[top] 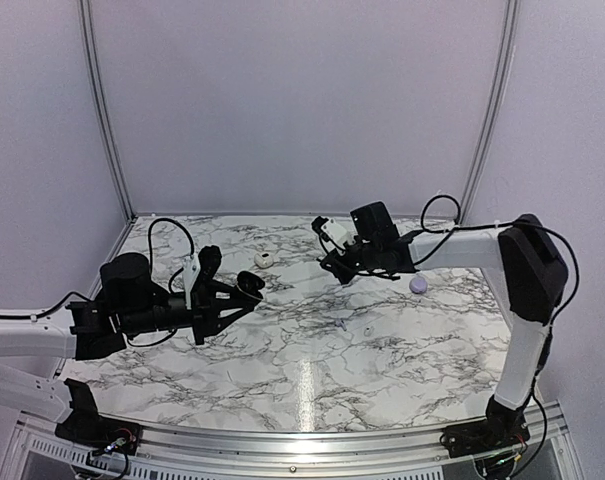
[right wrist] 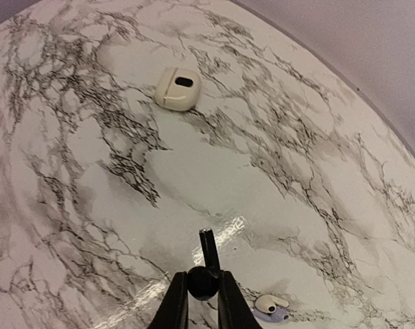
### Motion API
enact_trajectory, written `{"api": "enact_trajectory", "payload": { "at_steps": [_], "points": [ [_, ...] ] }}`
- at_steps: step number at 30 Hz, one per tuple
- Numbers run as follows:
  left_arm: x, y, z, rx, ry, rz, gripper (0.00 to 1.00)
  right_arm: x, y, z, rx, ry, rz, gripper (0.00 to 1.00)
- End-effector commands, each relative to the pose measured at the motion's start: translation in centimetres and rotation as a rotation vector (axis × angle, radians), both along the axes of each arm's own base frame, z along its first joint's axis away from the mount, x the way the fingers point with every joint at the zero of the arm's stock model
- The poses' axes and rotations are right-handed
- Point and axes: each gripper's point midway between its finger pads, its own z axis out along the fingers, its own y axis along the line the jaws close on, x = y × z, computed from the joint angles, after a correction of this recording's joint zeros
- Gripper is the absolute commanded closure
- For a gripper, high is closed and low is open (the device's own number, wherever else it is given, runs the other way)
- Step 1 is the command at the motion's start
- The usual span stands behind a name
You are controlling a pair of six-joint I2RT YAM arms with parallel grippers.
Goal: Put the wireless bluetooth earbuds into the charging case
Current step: Pick up the right earbud from the center of the board, then insert the right earbud into the right side groove of the charging case.
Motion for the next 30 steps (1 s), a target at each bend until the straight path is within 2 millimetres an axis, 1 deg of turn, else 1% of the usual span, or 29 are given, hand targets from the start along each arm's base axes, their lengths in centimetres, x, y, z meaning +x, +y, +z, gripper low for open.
{"api": "enact_trajectory", "payload": {
  "at_steps": [1,3,4,8,10,13,15,17,19,22,27,30],
  "points": [
    [-1.7,-0.1,1.2,-0.022,-0.107,-0.104,1.0,-5.0,1.3,5.8,0.059,-0.009,0.122,0.96],
    [-2.3,0.0,1.2,-0.02,-0.132,-0.127,1.0,-7.6,1.3,7.6,0.06,-0.006,0.169,0.96],
    [-2.6,0.1,1.2,-0.016,-0.147,-0.137,1.0,-9.3,1.4,8.2,0.054,0.01,0.201,0.96],
    [-3.6,0.2,1.1,0.043,-0.212,-0.173,1.0,-15.3,2.1,12.2,0.113,0.016,0.328,0.95],
    [-3.9,0.3,1.1,0.075,-0.237,-0.19,1.0,-18.4,2.5,13.8,0.14,0.031,0.409,0.95],
    [-4.4,0.3,0.6,0.162,-0.285,-0.218,1.0,-22.3,3.0,15.3,0.121,0.033,0.499,0.95],
    [-4.6,0.3,-0.1,0.236,-0.315,-0.232,1.0,-24.5,3.5,15.4,0.081,0.03,0.545,0.95],
    [-4.8,0.4,-0.4,0.272,-0.335,-0.245,1.0,-26.3,4.0,15.5,0.036,0.017,0.578,0.95],
    [-4.9,0.4,-0.1,0.265,-0.343,-0.246,1.0,-27.6,4.4,15.4,0.002,0.007,0.603,0.95],
    [-4.9,0.2,0.0,0.26,-0.326,-0.249,1.0,-29.1,5.1,15.4,-0.035,-0.009,0.63,0.95],
    [-5.0,-0.3,-0.2,0.239,-0.268,-0.257,1.0,-30.8,6.2,15.5,-0.121,-0.105,0.66,0.96],
    [-5.0,-0.6,0.0,0.209,-0.224,-0.249,1.0,-30.5,6.5,15.2,-0.192,-0.194,0.634,0.96]
  ]
}}
